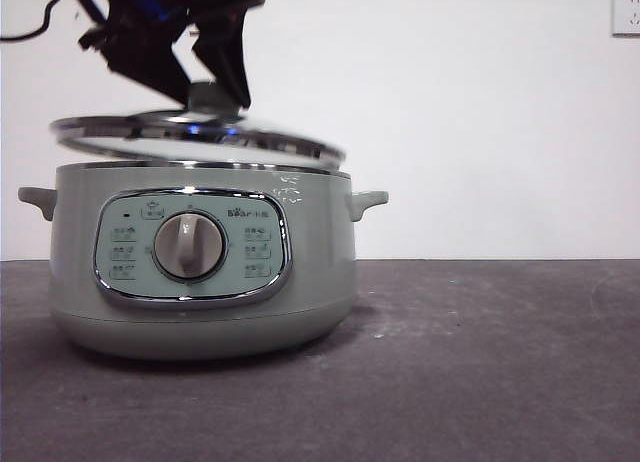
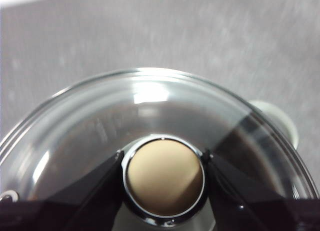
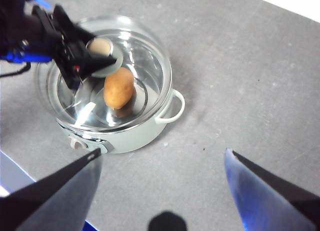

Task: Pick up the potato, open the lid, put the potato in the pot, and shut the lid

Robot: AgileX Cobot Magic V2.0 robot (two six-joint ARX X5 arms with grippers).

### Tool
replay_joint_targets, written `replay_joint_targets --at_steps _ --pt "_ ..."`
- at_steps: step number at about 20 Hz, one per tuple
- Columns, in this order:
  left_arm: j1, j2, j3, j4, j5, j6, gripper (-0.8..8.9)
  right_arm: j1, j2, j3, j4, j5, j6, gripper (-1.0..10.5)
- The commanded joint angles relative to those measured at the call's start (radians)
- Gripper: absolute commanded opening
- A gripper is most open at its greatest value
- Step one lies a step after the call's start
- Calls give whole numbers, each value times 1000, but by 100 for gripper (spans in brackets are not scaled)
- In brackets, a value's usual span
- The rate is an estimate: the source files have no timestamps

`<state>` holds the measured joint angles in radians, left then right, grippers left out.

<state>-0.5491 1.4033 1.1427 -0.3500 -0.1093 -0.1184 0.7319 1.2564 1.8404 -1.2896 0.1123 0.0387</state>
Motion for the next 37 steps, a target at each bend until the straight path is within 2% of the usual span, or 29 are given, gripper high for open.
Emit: replay_joint_targets --at_steps 1,9,15,16,17,18,19,26,32,37 --pt "-3 -12 -14 77 5 -18 -9 1 -5 -3 -1 3 13 405" --pt "-7 -12 -153 162 5 -44 -9 1 -5 -3 -2 2 16 405" --pt "-6 -12 -176 101 -21 -45 9 1 -5 -3 -2 2 16 405" --pt "-6 -12 -176 103 -21 -45 89 1 -5 -3 -2 2 16 405" --pt "-6 -12 -175 109 -21 -44 247 1 -5 -3 -2 2 16 405" --pt "-6 -12 -175 117 -18 -43 364 1 -5 -3 -3 1 16 405" --pt "-6 -12 -175 132 -16 -43 410 1 -5 -3 -3 1 16 405" --pt "-6 -46 -173 190 -19 -35 409 1 -5 -3 -25 3 16 405" --pt "-27 -249 -173 134 -13 -35 408 1 -18 -43 37 2 12 396" --pt "-72 -507 -173 -14 -14 -36 404 1 -142 -302 243 2 12 198"
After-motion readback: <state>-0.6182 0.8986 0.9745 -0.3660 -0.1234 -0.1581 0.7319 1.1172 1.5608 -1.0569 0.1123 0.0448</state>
